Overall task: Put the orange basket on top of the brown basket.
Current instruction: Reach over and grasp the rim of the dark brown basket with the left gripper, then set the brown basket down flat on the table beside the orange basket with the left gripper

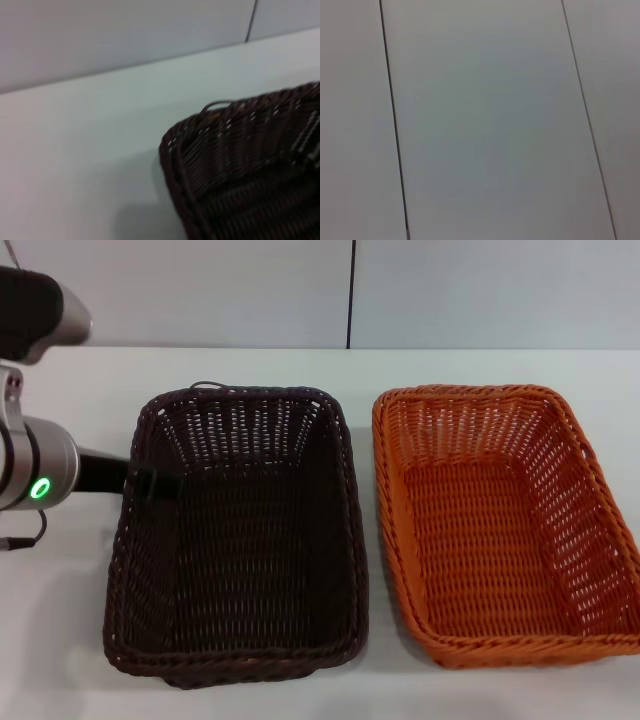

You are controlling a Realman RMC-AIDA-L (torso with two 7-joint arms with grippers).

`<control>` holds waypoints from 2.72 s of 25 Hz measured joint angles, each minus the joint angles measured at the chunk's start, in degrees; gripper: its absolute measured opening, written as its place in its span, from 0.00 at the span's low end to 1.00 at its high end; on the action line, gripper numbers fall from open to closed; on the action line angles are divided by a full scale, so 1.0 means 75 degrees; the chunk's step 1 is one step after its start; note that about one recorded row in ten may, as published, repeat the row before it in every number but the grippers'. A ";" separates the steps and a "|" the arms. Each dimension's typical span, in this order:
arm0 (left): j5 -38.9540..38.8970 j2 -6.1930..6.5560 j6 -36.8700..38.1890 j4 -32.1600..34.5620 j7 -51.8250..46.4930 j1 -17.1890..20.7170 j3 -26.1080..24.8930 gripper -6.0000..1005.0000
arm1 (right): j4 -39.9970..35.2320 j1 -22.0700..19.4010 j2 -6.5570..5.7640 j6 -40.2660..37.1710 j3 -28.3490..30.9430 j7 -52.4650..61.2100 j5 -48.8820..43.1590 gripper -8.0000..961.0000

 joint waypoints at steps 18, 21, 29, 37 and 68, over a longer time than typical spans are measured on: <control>0.0205 -0.0019 -0.0061 0.1502 -0.0171 -0.0732 0.0275 0.80 | 0.0074 0.0028 0.0000 -0.0002 -0.0011 0.0000 -0.0001 0.85; 0.0246 -0.0012 -0.0048 0.2076 -0.0229 -0.1012 0.0267 0.80 | 0.0073 0.0028 0.0000 -0.0004 -0.0017 0.0000 -0.0001 0.85; 0.0237 0.0015 -0.0041 0.1696 -0.0107 -0.0901 0.0266 0.66 | 0.0071 0.0028 0.0000 -0.0006 -0.0034 0.0000 -0.0011 0.84; 0.0230 -0.0009 -0.0107 0.1714 0.0260 -0.0956 0.0290 0.42 | 0.0071 0.0041 0.0000 -0.0007 -0.0001 0.0000 -0.0047 0.84; -0.1321 0.0068 -0.3189 0.1414 0.8749 -0.2708 -0.3129 0.22 | -0.0149 0.0028 0.0007 0.0100 -0.0021 0.0000 0.0000 0.83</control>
